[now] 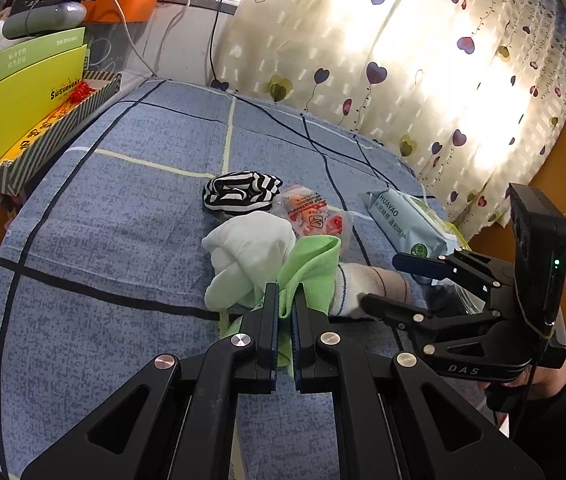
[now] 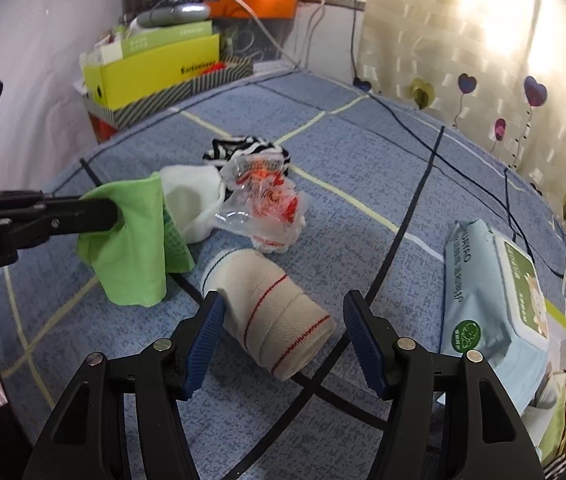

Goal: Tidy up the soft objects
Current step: 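Lift the green cloth with the left tool while the right tool grasps the beige bandage roll, then carry the cloth and bandage roll with both tools over the white tray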

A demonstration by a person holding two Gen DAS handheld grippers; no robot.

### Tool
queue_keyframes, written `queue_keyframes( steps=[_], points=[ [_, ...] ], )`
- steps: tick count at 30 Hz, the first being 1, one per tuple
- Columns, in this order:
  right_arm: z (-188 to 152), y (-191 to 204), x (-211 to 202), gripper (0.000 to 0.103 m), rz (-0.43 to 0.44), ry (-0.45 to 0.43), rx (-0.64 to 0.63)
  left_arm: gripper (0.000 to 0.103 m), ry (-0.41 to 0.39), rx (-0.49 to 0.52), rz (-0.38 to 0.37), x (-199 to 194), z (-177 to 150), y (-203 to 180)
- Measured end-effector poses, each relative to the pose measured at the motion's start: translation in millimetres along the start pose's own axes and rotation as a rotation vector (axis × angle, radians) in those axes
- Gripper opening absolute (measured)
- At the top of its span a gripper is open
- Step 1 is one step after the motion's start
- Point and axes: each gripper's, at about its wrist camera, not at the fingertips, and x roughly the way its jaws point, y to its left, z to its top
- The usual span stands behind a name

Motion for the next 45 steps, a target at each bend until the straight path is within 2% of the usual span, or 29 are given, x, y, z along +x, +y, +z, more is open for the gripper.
queue_keyframes(
  steps=[9,13,15,20,32,45],
  points=[
    [3,16,15,0.064,0.01,0.065,-0.084,0.005,0.016,-0.005,-0.011,6,-1,4],
    [1,17,15,0.049,0.017,0.059,-0.071,0.005,0.024,-0.008,-0.013,9,-1,3],
    [0,17,12,0.047,0.015,0.049,-0.072,0.005,0.023,-0.005,-0.015,9,-1,1],
    [-6,14,-2,0.046,0.02,-0.001,-0.036,0.005,0.018,0.012,-0.026,8,0,-8],
    [-14,5,-58,0.046,0.001,-0.148,0.035,0.005,-0.054,0.092,-0.068,-14,14,-52],
    [-28,-19,-95,0.046,-0.055,-0.23,0.1,0.005,-0.059,0.16,-0.095,-10,30,-93]
  ],
)
